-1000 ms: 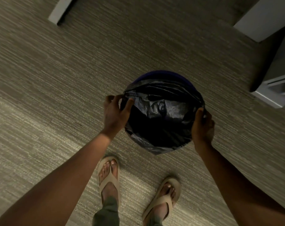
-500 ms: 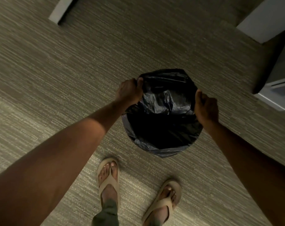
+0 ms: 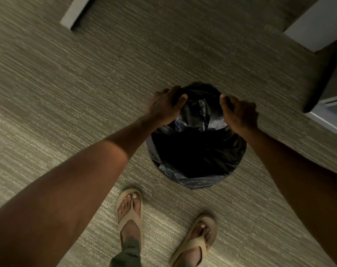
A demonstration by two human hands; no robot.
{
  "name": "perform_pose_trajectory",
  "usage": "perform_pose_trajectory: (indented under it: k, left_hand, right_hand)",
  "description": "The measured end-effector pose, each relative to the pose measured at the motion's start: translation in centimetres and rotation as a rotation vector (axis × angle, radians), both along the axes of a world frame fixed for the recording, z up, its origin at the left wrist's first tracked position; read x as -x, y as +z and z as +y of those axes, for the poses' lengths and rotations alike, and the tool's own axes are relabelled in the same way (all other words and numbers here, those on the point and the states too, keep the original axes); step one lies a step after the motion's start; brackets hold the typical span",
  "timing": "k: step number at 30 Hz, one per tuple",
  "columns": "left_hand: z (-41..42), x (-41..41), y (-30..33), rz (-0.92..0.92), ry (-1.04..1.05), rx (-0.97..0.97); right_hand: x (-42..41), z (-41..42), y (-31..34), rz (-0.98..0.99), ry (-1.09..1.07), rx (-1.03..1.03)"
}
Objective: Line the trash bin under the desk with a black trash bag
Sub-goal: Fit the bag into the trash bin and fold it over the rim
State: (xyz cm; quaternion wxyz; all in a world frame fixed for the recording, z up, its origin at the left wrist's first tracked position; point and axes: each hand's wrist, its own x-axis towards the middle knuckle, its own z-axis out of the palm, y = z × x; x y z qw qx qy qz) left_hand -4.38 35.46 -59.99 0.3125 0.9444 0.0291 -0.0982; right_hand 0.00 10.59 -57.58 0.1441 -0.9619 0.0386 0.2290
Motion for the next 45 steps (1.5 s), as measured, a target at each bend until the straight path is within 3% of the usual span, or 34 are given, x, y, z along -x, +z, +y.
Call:
perform_pose_trajectory:
  k: [2,4,5,7,9,12,14,17,21,25,28,31,33,35,37,39,42,45]
  left_hand:
    - [0.3,-1.0,0.4,0.093,0.000,0.025]
    - [0.4,-2.2,1.1,0.179,0.093,0.030]
    - [0.3,-2.5,1.4,0.154,0.152,0.024]
    - [0.1,-2.2,2.2,-0.072,0.219,0.014]
    - [-0.3,-1.3,3.0,-0.167,0.076,0.014]
    - [-0.2,0.3,2.6,0.023,-0.329,-0.211]
    - [0.5,0.0,2.3,0.068,-0.445,-0.317]
    - [0.9,-1.9,2.5,0.251,-0.340,-0.233]
    - [0.5,-4.2,4.3,0.466,-0.129,-0.071]
    - [0.4,-4.5,3.4,0.471,-0.183,-0.137]
    - [0.5,-4.5,3.0,0.500,-0.169,-0.160]
    - [-0.1,-4.7,3.8,0.573,-0.068,-0.122]
    - [-0.1,-4.6,3.4,0.451,0.070,-0.094]
    - [-0.1,-3.4,3.1,0.041,0.102,-0.187]
    - [-0.6,-0.9,3.2,-0.348,-0.122,-0.276]
    - [-1.6,2.2,3.3,-0.446,-0.526,-0.295]
    - [-3.0,5.6,2.8,-0.088,-0.929,-0.530]
    - [-3.1,5.9,2.8,0.332,-0.886,-0.728]
  right_hand:
    - [-0.6,0.4,0.2,-0.062,-0.037,0.020]
    - [-0.2,0.7,0.6,-0.181,-0.008,-0.097]
    - [0.2,0.7,0.9,-0.243,0.046,-0.154]
    - [1.2,0.6,1.1,-0.279,0.199,-0.195]
    - [1.7,0.4,0.9,-0.196,0.322,-0.150]
    - [0.9,0.2,0.4,-0.077,0.379,-0.060]
    - [-0.2,0.6,0.6,-0.028,0.371,0.009]
    - [-2.0,2.0,0.8,0.021,0.317,0.117]
    - [-3.4,3.8,1.2,0.129,0.089,0.019]
    - [-1.3,3.6,1.5,-0.254,0.260,0.010]
    - [-0.7,3.2,0.6,-0.175,0.438,0.042]
    - [-1.4,3.4,0.4,-0.027,0.359,0.019]
    - [-1.8,3.7,0.8,-0.002,0.311,0.005]
    - [-1.5,3.7,1.3,-0.145,0.366,0.006]
    - [-0.2,3.2,1.5,-0.359,0.498,0.009]
    - [1.1,2.1,1.1,-0.416,0.639,0.090]
    - [1.8,0.2,-0.4,-0.291,0.625,0.271]
    - [0.8,-0.2,-0.9,-0.142,0.397,0.299]
